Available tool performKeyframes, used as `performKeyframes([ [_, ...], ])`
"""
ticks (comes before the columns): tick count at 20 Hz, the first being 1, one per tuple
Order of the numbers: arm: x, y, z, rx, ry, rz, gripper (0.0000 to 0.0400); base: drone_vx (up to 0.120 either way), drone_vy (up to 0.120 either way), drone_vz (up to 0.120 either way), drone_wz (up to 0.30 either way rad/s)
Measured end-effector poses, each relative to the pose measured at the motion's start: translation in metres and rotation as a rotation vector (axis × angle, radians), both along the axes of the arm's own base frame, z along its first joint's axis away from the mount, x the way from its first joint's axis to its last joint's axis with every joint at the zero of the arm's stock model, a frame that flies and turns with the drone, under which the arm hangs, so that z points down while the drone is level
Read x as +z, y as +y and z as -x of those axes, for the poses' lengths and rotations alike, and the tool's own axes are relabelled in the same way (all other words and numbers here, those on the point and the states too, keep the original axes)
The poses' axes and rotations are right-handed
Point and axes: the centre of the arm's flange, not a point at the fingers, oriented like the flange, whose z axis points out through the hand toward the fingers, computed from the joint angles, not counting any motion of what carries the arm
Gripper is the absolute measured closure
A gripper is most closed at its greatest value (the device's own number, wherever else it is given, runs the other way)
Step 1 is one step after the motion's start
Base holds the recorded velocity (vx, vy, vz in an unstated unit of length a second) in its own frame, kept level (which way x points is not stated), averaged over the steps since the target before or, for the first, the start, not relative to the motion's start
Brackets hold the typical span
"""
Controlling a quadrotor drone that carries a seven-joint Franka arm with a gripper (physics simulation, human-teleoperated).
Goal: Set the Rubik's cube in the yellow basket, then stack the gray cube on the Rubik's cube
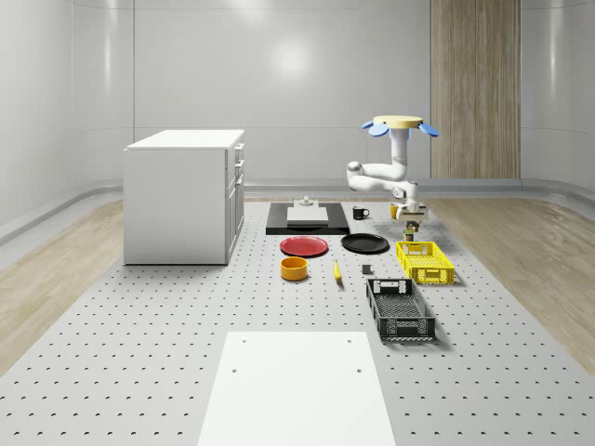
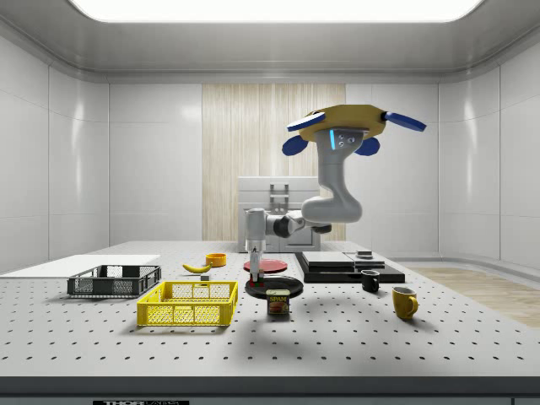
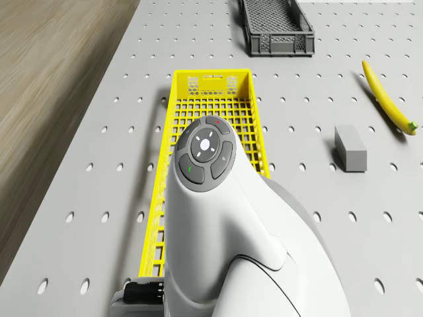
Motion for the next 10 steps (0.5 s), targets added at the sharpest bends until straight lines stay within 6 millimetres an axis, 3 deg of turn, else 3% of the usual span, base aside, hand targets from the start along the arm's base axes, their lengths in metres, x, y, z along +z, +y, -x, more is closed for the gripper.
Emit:
performKeyframes([
  [10, 0.0, 0.0, 0.0, 0.0, 0.0, 0.0, 0.0075, 0.12, 0.0, 0.0, 0.0],
])
